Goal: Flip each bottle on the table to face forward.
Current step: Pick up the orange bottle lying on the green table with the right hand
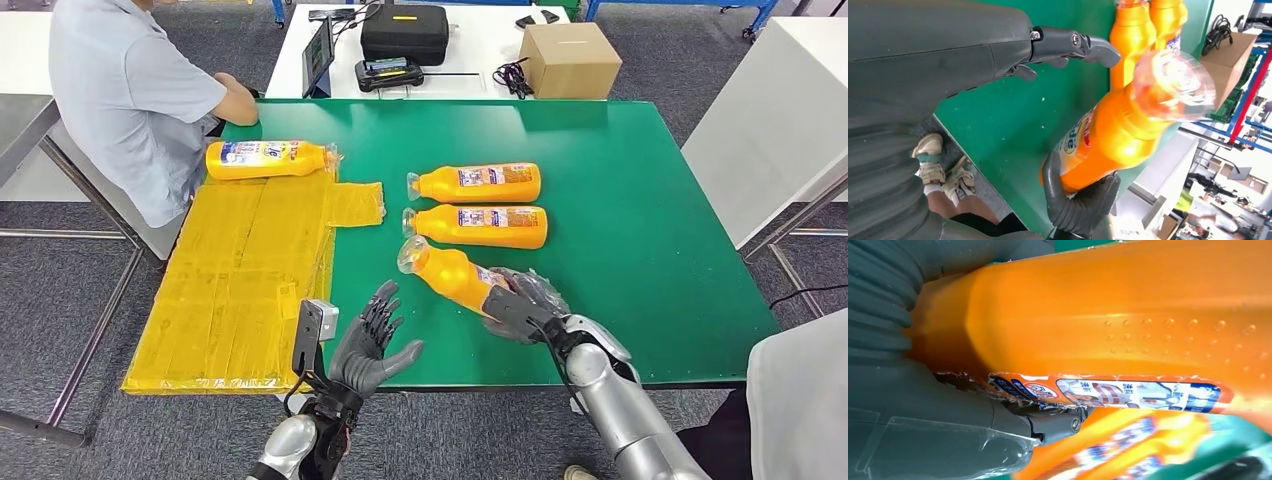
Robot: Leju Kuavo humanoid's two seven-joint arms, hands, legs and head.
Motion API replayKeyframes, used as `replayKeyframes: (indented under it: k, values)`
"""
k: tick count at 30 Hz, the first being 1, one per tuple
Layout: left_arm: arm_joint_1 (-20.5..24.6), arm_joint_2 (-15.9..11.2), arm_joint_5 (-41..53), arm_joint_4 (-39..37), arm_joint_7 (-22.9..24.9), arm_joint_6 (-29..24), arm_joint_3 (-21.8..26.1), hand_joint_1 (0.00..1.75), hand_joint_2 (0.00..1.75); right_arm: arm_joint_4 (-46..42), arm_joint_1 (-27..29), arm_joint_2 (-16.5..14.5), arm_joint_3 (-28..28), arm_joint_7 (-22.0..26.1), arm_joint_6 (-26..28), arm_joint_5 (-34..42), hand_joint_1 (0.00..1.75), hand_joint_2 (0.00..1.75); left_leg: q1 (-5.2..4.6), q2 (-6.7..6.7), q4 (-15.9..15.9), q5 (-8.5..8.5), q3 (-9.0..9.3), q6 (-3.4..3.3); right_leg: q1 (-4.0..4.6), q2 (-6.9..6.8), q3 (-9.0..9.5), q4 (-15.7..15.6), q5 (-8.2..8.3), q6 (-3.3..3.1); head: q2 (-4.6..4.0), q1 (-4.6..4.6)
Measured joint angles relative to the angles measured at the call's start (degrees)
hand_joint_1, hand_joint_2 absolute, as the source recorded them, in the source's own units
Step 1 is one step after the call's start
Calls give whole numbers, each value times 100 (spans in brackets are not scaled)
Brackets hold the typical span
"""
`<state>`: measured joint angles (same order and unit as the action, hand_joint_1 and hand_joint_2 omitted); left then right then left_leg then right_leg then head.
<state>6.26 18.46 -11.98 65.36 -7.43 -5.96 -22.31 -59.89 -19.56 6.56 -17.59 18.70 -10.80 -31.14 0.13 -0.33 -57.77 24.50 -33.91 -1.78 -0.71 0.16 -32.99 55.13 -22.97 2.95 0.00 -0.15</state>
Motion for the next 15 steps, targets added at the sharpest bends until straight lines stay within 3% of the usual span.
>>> replayKeyframes:
  k: [8,15]
  values:
    - [97,28,37,-214,-167,11,55,0,175,-297,111,-375,-173,160,17,104,175,175,-3,-1,-1,1,-43,1,-4,-2,-41,1,-1,1,0,1]
    - [328,50,42,-387,-622,-289,-36,0,175,-358,126,-675,-473,188,99,98,175,175,-2,-1,-1,1,-45,1,-2,-4,-46,3,-1,1,0,1]
